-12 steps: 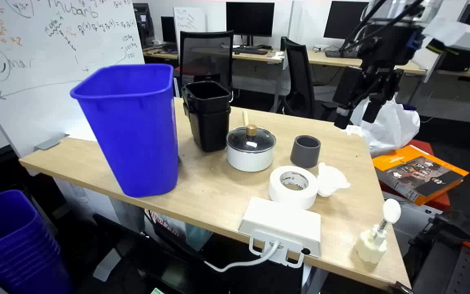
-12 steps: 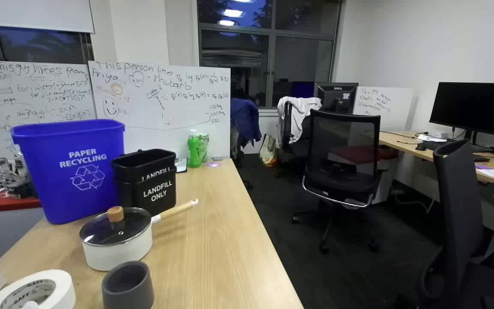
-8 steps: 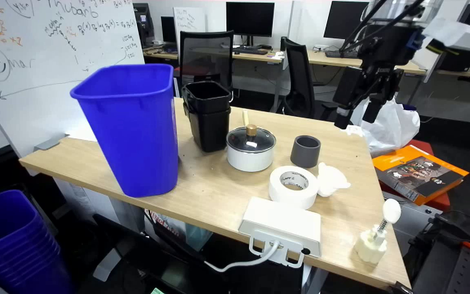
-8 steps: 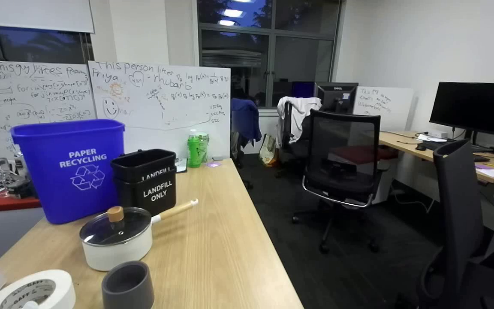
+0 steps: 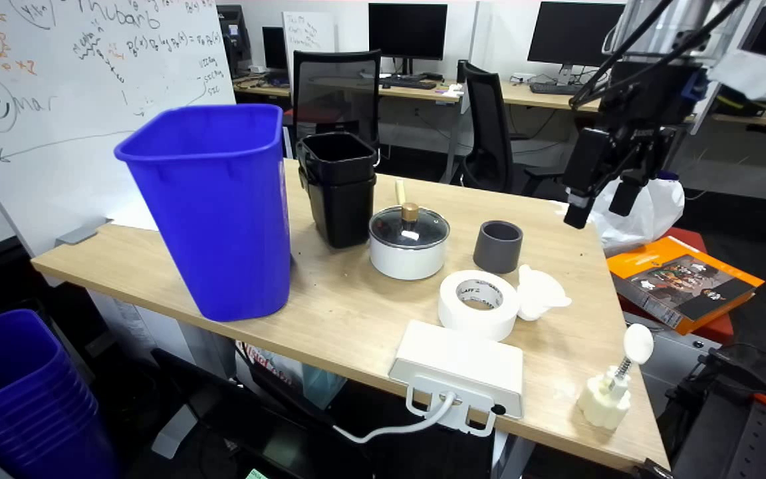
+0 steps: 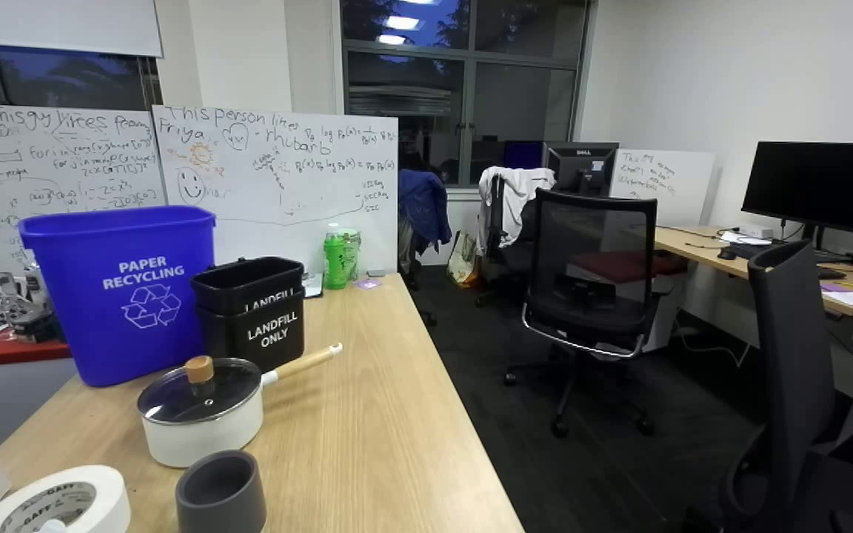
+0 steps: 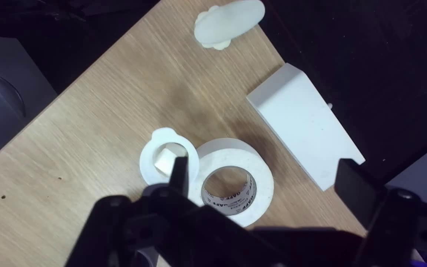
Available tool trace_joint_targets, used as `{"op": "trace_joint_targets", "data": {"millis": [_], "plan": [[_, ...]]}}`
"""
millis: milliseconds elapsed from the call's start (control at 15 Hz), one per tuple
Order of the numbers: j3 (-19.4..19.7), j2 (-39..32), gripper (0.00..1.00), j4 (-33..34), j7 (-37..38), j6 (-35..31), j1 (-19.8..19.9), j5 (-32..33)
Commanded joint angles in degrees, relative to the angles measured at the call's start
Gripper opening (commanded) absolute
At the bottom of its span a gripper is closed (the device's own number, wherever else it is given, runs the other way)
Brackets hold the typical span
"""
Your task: Put the white object in the grey cup
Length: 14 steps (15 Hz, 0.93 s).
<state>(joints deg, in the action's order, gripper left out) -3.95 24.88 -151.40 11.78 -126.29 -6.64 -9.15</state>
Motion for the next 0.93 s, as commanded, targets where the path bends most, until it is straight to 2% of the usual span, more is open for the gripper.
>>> {"op": "trace_joint_targets", "data": {"millis": [0,67,867], "plan": [[0.1,3.3,1.0,-4.1,-2.4,-0.2,1.4,0.9],[-0.5,1.4,1.0,-2.2,-0.8,0.2,1.1,-0.1],[-0.3,2.8,1.0,-3.6,-1.4,0.1,1.3,0.1]]}}
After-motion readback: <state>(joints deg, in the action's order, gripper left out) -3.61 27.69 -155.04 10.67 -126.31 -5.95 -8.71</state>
